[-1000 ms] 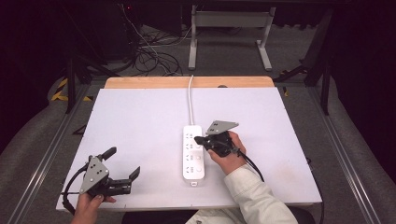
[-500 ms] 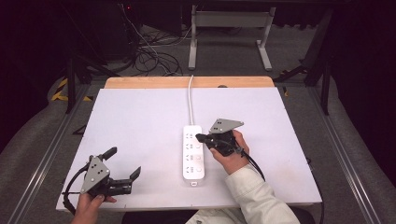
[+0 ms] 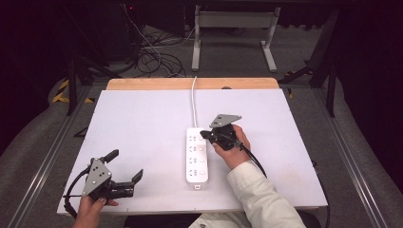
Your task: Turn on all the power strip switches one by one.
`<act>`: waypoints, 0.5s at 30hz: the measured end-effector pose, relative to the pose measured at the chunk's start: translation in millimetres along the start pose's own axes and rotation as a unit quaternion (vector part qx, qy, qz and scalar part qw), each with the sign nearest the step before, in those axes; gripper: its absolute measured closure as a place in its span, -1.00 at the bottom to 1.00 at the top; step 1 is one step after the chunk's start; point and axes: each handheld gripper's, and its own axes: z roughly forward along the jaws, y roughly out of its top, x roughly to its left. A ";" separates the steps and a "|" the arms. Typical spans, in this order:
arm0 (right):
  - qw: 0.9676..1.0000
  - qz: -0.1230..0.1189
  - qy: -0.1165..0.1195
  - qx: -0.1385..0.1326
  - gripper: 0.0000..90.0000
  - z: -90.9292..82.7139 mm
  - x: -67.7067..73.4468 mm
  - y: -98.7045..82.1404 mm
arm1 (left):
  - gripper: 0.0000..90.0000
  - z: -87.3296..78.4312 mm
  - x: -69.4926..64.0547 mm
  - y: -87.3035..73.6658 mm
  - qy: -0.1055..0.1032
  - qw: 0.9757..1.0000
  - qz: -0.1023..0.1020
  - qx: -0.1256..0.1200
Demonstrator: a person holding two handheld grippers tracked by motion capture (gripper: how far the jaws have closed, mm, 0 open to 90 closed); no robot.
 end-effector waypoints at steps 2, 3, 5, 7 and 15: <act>1.000 0.006 0.001 0.007 1.00 5.0 -4.0 -1.7 | -0.97 0.0 0.2 -0.1 0.000 1.000 0.000 -0.001; 1.000 0.009 0.001 0.011 1.00 7.3 -5.6 -2.6 | -0.97 -0.1 0.6 0.0 0.000 1.000 0.002 0.000; 1.000 0.012 0.004 0.016 1.00 11.6 -8.0 -4.3 | -0.97 -0.1 0.7 -0.1 0.001 1.000 0.001 0.000; 1.000 0.014 0.008 0.019 1.00 15.2 -9.0 -5.5 | -0.97 -0.1 0.5 -0.2 0.000 1.000 -0.001 -0.001; 0.999 0.011 0.014 0.028 1.00 23.9 -10.1 -7.6 | -0.97 -0.1 0.7 -0.1 0.001 1.000 0.003 0.001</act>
